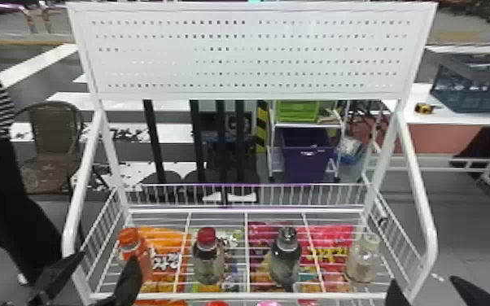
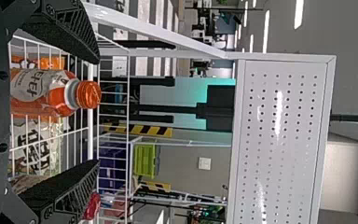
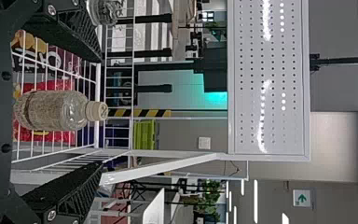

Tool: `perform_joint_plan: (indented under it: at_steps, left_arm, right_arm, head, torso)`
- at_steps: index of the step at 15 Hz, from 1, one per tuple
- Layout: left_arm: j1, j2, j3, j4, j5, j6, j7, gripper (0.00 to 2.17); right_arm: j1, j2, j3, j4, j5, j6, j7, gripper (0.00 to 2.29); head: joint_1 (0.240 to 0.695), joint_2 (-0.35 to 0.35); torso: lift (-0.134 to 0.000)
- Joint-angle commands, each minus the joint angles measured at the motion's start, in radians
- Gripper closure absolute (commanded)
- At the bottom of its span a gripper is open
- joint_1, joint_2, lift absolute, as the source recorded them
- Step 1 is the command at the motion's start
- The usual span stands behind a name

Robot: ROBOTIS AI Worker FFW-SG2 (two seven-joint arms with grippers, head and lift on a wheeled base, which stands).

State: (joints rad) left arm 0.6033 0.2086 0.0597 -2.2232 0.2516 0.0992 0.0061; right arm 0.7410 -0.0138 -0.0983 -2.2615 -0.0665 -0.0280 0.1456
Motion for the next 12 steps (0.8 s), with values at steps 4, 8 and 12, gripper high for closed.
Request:
perform_joint_plan:
  at_steps: [4, 8, 12]
  left_arm:
    - [0.007, 0.0, 0.0, -0.009, 0.0, 0.001, 0.0, 0.13]
    - [0.013, 0.0, 0.0, -0.016, -0.002, 0.001, 0.003, 0.13]
    - [0.019, 0.0, 0.0, -0.024, -0.002, 0.004, 0.003, 0.13]
  right_arm:
    - [0.005, 0.0, 0.0, 0.0, -0.003, -0.013, 0.0, 0.11]
    - [0.006, 0.0, 0.003, -0.001, -0.003, -0.016, 0.0, 0.11]
    - [-0.002, 0.0, 0.005, 0.019, -0.003, -0.016, 0.012, 0.11]
  head:
    - [0.499, 0.0]
    - [0.499, 0.0]
    - [0.499, 0.0]
  torso:
    - [0.0]
    - [0.0]
    - [0.0]
